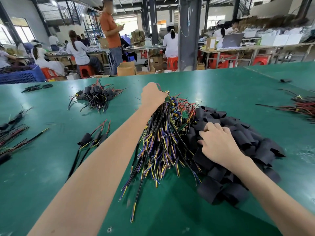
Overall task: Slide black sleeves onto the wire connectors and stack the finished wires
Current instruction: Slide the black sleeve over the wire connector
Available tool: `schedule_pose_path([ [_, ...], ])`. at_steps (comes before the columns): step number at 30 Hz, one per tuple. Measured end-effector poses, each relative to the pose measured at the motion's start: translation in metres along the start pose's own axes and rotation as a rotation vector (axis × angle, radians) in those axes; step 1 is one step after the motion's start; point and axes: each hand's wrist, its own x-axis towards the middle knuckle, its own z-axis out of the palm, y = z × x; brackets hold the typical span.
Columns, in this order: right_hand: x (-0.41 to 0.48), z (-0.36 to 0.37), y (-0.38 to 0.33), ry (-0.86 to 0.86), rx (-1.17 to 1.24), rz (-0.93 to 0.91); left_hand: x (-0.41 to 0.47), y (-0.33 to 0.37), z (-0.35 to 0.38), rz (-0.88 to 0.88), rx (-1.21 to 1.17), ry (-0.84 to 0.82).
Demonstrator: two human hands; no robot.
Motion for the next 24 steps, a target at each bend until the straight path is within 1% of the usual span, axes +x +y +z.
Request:
schedule_pose_path([
  [3,-0.001,0.0,0.001,-0.008,-0.043,-0.021,0.007,0.001,-0.003,-0.121,-0.174,-0.024],
  [5,-0.001,0.001,0.001,-0.022,-0.058,-0.029,0.007,0.002,-0.004,-0.12,-0.163,-0.041],
  [8,-0.001,0.001,-0.001,-0.032,-0.074,-0.026,0.007,0.004,-0.006,-0.099,-0.123,-0.128],
  [10,-0.002,0.001,-0.002,-0.032,-0.078,-0.021,0.007,0.004,-0.006,-0.093,-0.12,-0.14],
  [13,-0.001,0.001,-0.001,-0.033,-0.069,-0.017,0.004,0.003,-0.008,-0.063,-0.147,-0.049],
  [18,-0.001,0.001,-0.002,-0.034,-0.075,-0.02,0.002,0.007,-0.011,-0.09,-0.48,0.005],
  [20,-0.002,0.0,-0.001,-0.043,-0.084,-0.022,0.002,0.011,-0.014,-0.088,-0.602,0.074],
  [22,-0.004,-0.001,0.0,-0.054,-0.1,-0.035,0.004,0.014,-0.016,-0.055,-0.616,0.136],
  [24,-0.004,-0.002,0.0,-0.061,-0.121,-0.046,0.005,0.018,-0.018,-0.012,-0.578,0.121],
])
